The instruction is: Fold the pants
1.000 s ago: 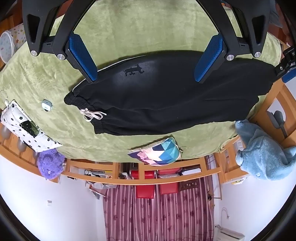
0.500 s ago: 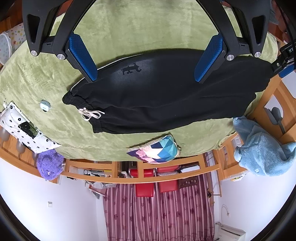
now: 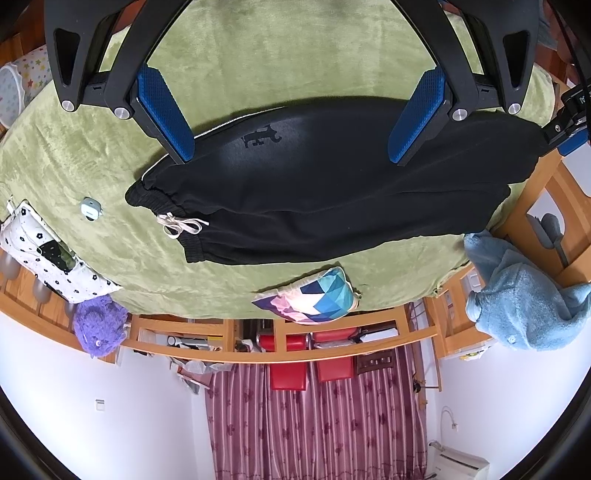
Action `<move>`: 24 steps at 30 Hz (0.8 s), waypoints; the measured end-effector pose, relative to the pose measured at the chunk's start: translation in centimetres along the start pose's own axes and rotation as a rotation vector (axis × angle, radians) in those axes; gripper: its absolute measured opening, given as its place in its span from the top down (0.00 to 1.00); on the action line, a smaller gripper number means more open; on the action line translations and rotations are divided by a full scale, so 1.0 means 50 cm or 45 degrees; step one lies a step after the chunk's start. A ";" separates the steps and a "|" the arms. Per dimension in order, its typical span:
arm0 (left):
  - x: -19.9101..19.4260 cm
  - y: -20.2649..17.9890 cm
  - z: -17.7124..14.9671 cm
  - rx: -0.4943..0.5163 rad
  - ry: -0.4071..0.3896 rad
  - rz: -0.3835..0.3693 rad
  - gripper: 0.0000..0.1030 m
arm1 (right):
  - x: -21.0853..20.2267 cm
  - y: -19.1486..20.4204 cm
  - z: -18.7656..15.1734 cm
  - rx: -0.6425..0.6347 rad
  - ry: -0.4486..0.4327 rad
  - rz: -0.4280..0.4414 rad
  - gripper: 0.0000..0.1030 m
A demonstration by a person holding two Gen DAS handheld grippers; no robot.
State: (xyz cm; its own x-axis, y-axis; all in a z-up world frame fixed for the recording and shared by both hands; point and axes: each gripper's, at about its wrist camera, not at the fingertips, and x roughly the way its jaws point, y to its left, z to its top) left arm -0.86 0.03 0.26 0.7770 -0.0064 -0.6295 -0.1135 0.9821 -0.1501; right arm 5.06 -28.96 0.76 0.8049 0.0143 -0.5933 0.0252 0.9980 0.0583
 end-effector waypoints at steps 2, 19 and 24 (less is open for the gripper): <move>-0.001 -0.001 0.000 0.000 -0.001 -0.004 0.01 | -0.002 0.000 0.000 0.001 0.000 0.001 0.00; -0.016 -0.013 0.004 0.014 -0.012 -0.007 0.01 | -0.004 0.008 -0.002 -0.013 -0.006 0.016 0.00; -0.015 -0.013 0.005 0.014 -0.010 -0.007 0.01 | -0.004 0.008 -0.002 -0.013 -0.007 0.016 0.00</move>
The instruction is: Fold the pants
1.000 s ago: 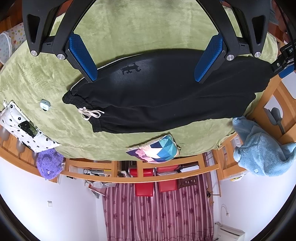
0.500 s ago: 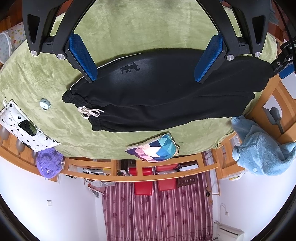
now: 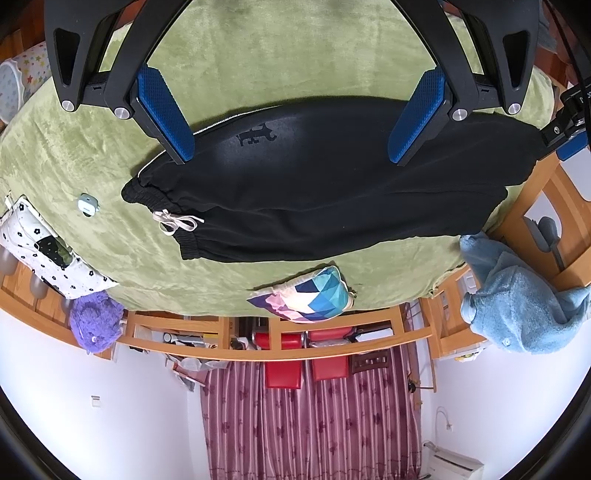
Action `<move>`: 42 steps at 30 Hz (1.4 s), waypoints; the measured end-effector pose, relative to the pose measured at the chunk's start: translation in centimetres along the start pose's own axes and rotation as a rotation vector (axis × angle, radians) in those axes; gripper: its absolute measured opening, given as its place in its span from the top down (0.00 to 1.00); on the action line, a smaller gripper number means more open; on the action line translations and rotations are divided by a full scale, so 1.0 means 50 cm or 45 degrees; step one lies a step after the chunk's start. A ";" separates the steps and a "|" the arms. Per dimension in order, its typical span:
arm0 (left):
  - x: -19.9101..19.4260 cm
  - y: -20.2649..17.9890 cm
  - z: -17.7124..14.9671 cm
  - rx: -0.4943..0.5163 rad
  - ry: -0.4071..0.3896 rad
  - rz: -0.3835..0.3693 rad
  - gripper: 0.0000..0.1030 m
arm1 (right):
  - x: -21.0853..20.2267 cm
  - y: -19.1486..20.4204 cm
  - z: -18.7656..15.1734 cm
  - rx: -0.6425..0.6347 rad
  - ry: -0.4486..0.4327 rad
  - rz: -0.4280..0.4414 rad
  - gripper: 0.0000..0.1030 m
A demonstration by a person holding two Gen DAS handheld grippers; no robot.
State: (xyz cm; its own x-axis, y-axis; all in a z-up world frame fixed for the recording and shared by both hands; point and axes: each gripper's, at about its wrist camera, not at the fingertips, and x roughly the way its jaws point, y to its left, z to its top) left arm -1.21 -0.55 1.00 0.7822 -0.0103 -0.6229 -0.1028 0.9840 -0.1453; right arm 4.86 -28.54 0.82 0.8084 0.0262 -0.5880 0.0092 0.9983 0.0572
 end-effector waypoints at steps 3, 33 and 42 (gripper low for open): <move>0.001 0.000 -0.001 0.000 0.000 0.001 0.01 | 0.000 0.000 0.000 0.000 0.000 0.000 0.00; 0.029 0.001 0.008 0.019 -0.054 -0.011 0.02 | 0.013 -0.005 -0.015 -0.055 -0.096 0.004 0.00; 0.154 0.104 -0.048 -0.045 0.046 -0.062 0.16 | 0.186 -0.104 -0.066 0.016 0.128 0.081 0.24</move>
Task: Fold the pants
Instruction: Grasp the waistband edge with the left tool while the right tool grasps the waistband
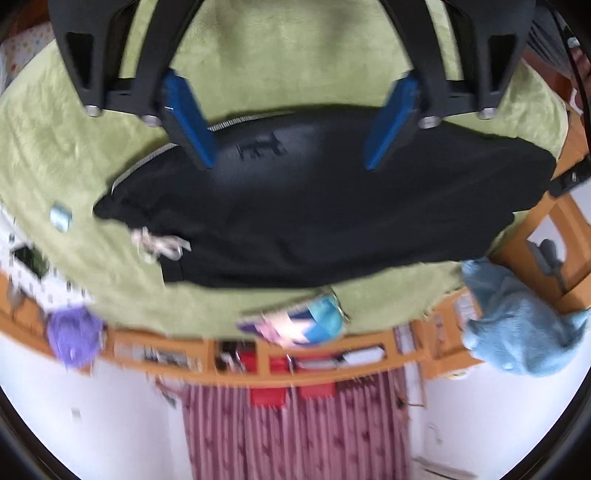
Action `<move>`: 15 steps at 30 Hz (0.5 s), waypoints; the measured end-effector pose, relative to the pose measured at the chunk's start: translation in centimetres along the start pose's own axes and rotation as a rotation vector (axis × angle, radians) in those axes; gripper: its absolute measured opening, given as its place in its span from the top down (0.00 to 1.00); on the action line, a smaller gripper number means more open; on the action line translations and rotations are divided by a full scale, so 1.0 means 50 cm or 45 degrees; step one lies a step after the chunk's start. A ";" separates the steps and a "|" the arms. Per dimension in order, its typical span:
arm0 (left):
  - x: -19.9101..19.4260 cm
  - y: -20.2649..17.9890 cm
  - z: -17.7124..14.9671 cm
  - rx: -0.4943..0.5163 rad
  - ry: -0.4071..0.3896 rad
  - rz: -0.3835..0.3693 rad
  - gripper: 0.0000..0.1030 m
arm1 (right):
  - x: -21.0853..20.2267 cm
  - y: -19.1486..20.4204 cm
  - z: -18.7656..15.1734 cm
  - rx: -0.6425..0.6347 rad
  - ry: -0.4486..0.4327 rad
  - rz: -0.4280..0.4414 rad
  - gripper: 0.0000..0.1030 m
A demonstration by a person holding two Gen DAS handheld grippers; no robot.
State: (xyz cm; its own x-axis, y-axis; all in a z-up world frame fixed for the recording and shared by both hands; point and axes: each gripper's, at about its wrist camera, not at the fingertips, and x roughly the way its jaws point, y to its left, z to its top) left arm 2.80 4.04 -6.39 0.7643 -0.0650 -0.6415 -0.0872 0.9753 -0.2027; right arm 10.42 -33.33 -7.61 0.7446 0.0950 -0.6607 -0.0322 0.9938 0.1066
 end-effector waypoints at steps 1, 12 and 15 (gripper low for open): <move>0.020 0.022 -0.011 -0.024 0.037 0.025 0.18 | 0.023 -0.023 -0.006 0.048 0.032 -0.002 0.24; 0.133 0.207 -0.102 -0.343 0.211 0.054 0.19 | 0.185 -0.149 -0.053 0.389 0.218 -0.032 0.27; 0.161 0.234 -0.105 -0.436 0.215 0.015 0.19 | 0.230 -0.151 -0.058 0.437 0.269 -0.061 0.27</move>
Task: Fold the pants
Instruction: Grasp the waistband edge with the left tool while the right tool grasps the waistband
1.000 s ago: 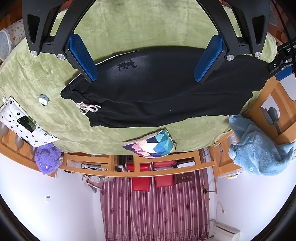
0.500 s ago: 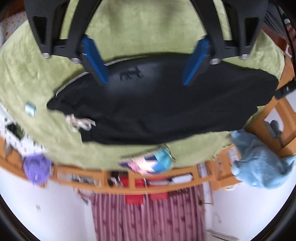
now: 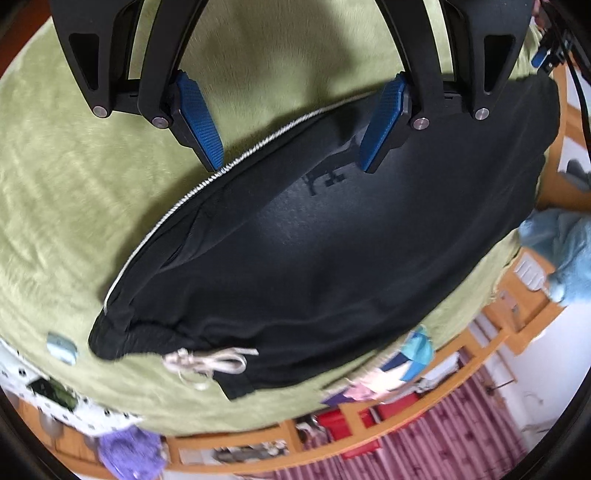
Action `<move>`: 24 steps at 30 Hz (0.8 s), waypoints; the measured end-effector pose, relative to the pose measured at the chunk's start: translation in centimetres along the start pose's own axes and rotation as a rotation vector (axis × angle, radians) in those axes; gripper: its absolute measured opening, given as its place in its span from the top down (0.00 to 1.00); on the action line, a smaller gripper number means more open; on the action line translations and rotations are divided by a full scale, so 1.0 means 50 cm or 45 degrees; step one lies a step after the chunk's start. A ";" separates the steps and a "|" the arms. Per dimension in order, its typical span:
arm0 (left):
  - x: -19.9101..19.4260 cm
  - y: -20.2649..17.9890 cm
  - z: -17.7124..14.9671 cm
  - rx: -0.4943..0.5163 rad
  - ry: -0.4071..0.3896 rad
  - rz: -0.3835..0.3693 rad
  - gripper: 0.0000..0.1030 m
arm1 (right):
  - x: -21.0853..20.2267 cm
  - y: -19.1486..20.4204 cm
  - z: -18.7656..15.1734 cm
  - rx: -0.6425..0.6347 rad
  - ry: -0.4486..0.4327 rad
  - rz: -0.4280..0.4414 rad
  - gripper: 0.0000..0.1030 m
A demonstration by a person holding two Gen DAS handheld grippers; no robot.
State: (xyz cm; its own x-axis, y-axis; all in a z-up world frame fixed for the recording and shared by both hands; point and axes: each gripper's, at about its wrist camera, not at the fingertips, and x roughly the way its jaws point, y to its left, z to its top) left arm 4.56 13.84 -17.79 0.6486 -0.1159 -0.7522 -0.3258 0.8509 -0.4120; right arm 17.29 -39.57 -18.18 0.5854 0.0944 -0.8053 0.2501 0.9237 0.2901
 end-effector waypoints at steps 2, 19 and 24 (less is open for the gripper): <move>0.018 0.017 0.002 -0.047 0.006 -0.037 0.19 | 0.031 0.002 -0.001 0.021 0.043 0.009 0.27; 0.010 -0.008 0.138 -0.098 -0.096 0.043 0.90 | -0.027 0.085 0.031 -0.161 -0.113 0.045 0.88; -0.019 -0.096 0.243 0.017 -0.222 0.074 0.90 | -0.075 0.115 0.121 -0.159 -0.182 0.094 0.89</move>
State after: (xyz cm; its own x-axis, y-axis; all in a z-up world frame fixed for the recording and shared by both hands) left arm 13.83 16.09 -8.85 0.7387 0.0232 -0.6737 -0.3579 0.8604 -0.3628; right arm 21.19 -36.84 -10.37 0.7045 0.1177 -0.6998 0.1101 0.9561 0.2716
